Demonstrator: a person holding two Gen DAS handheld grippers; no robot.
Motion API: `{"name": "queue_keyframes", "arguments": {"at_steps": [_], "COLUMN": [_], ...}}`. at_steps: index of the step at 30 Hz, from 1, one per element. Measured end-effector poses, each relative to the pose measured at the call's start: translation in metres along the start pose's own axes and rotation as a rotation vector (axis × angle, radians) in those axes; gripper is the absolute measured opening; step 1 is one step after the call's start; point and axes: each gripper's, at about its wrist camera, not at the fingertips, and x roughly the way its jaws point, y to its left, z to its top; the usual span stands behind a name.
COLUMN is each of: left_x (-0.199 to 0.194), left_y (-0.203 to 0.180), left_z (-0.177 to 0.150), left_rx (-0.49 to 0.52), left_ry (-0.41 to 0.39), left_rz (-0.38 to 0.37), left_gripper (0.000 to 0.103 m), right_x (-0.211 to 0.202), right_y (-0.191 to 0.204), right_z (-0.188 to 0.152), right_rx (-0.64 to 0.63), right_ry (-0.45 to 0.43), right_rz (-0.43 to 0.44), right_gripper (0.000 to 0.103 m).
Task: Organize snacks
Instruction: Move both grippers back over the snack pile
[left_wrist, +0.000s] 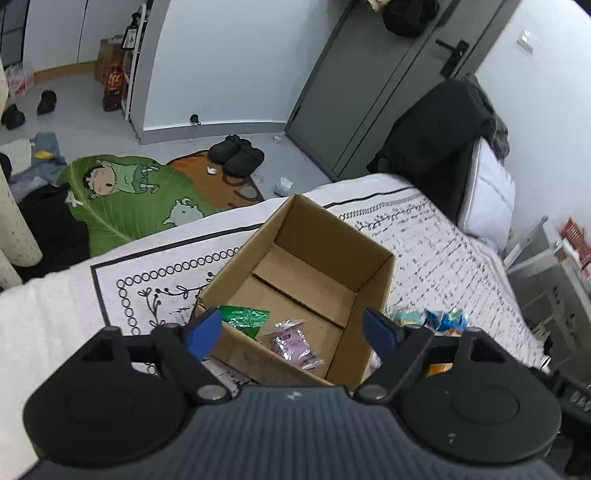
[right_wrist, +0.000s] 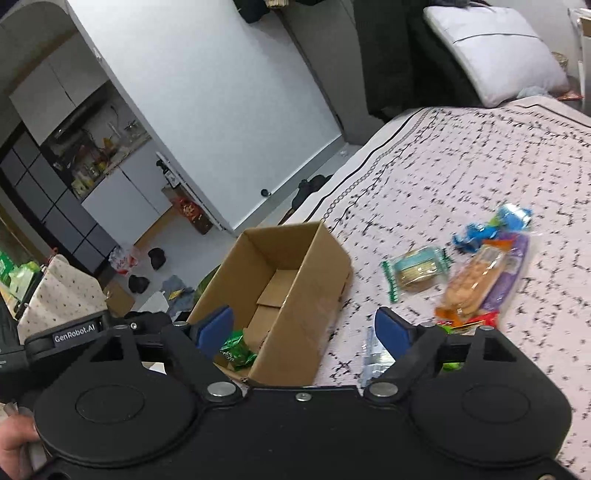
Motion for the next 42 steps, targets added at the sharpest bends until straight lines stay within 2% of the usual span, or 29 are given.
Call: {"name": "queue_keyframes", "arguments": {"at_steps": [4, 8, 11, 14, 21, 25, 33, 42], "left_x": [-0.006, -0.006, -0.008, -0.013, -0.023, -0.024, -0.016, 0.005], "left_y": [-0.018, -0.032, -0.04, -0.053, -0.073, -0.083, -0.104, -0.13], "left_z": [-0.008, -0.018, -0.024, -0.027, -0.031, -0.034, -0.048, -0.068], "left_rx": [0.053, 0.055, 0.043, 0.062, 0.081, 0.094, 0.121, 0.144], "left_ry": [-0.011, 0.014, 0.022, 0.009, -0.01, -0.03, -0.013, 0.05], "left_rz": [0.022, 0.0, -0.026, -0.041, -0.058, -0.05, -0.024, -0.05], "left_gripper": [0.085, 0.086, 0.095, 0.103, 0.103, 0.103, 0.103, 0.103], "right_x": [-0.017, -0.034, -0.045, -0.053, -0.062, -0.064, -0.069, -0.051], "right_y": [-0.012, -0.03, -0.043, -0.055, -0.07, -0.078, -0.085, -0.116], "right_z": [0.003, 0.004, 0.003, 0.005, 0.003, 0.003, 0.002, -0.002], "right_rx": [-0.036, -0.036, -0.031, -0.003, 0.009, 0.026, 0.007, 0.16], "right_ry": [-0.02, -0.043, -0.083, -0.088, -0.124, -0.09, -0.083, 0.035], "right_rz": [-0.016, -0.037, -0.084, -0.048, -0.091, -0.072, -0.135, -0.164], "right_gripper": [0.095, 0.1, 0.101, 0.101, 0.101, 0.101, 0.101, 0.095]}}
